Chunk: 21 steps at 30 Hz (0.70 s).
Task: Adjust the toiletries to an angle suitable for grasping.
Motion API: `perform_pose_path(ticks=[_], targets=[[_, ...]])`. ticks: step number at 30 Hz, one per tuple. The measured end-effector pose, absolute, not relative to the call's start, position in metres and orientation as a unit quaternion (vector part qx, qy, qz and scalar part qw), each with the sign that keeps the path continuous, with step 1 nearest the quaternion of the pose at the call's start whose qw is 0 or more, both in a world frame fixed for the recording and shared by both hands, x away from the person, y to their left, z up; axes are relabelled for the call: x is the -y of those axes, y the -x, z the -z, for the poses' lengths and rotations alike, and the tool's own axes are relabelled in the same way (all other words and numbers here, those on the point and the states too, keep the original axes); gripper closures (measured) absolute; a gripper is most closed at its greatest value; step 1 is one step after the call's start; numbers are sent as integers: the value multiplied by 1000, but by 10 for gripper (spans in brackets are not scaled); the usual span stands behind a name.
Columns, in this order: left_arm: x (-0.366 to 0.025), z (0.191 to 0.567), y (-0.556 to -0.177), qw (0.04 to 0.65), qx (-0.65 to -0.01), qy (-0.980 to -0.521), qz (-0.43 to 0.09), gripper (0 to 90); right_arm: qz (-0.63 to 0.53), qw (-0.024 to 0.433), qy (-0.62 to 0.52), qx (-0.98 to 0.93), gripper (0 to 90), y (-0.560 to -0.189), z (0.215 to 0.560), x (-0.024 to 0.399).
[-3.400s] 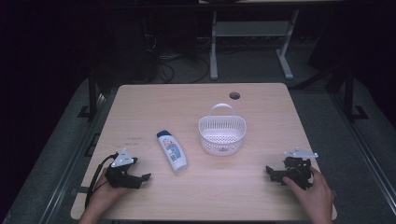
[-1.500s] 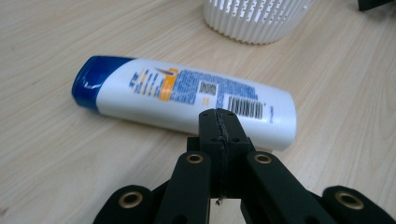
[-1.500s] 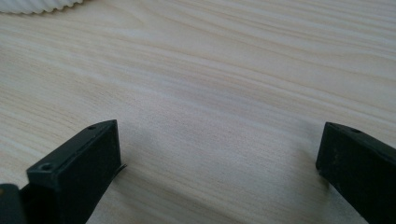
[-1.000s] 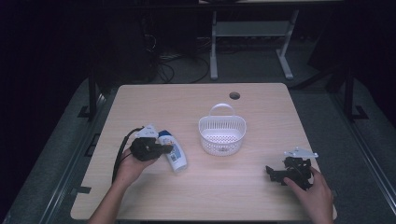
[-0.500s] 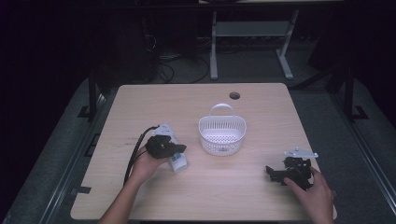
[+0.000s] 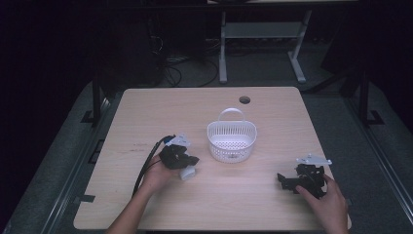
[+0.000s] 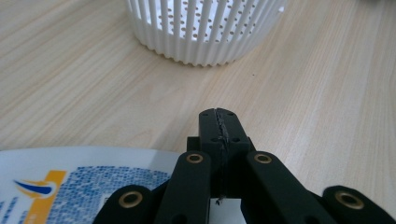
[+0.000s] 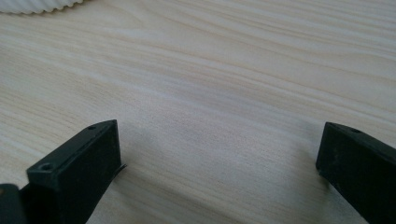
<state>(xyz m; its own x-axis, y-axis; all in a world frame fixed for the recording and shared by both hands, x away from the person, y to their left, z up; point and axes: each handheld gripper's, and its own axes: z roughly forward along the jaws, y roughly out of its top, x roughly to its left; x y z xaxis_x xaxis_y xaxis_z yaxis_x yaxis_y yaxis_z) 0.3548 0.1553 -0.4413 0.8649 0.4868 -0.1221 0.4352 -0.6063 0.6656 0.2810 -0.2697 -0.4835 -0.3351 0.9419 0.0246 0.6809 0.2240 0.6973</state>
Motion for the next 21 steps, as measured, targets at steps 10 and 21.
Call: perform_pose_path(ticks=[10, 21], targets=[[-154, 443, -351, 352, -258, -899, -33, 900, -314, 208, -538, -754, 0, -281, 483, 270], [-163, 442, -344, 343, -259, -902, -31, 900, -314, 208, -538, -754, 0, -281, 483, 270]])
